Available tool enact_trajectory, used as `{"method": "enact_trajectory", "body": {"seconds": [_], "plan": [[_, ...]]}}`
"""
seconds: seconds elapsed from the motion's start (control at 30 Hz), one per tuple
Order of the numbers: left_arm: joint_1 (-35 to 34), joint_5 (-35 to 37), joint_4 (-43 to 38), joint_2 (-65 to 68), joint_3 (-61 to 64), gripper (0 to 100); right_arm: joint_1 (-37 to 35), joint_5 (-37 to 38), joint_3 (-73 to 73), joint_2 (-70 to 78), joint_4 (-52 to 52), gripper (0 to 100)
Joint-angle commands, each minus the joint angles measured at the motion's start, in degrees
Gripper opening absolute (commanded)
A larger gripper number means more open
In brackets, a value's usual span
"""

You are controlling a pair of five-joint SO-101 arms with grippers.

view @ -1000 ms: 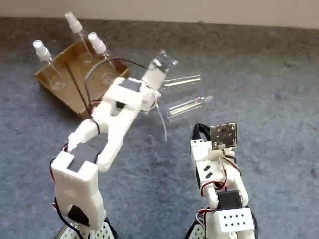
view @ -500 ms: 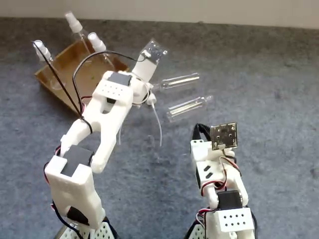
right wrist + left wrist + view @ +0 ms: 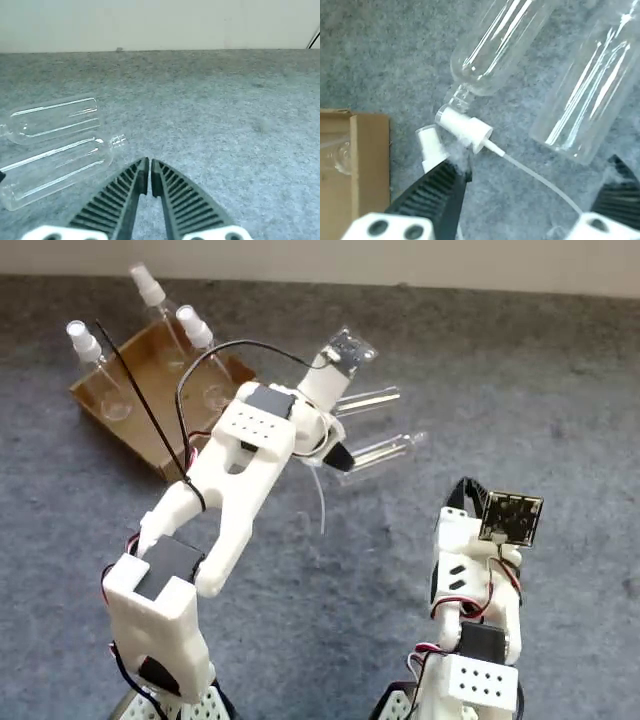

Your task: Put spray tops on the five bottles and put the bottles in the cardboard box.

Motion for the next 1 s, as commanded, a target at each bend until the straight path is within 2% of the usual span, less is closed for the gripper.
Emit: {"method": "enact_trajectory", "body": {"seconds": [0.0,0.17,0.43,0.7,0.8,0.87,0.97], "plan": [[4.2,-1.2,0.0,-3.7,-3.5,39,1.2,0.1,8.0,-0.5,-1.7,1.2],[8.0,-8.5,-0.1,-1.4,-8.6,40,1.3,0.3,8.0,-0.5,-1.7,1.2],[8.0,-10.5,1.1,15.6,-25.0,40,1.0,0.4,8.0,-0.5,-1.6,1.2],[8.0,-10.9,14.2,31.9,-44.2,40,0.9,0.5,8.0,-0.5,-1.5,1.2],[7.8,-14.9,19.7,36.5,-50.1,39,0.8,0.5,8.0,-0.5,-1.5,1.2],[7.8,-16.2,22.9,38.6,-54.0,34,0.8,0.5,8.0,-0.4,-1.5,1.2],[7.9,-16.4,25.7,40.2,-60.8,20,0.8,0.5,8.0,-0.2,-1.5,1.2]]}}
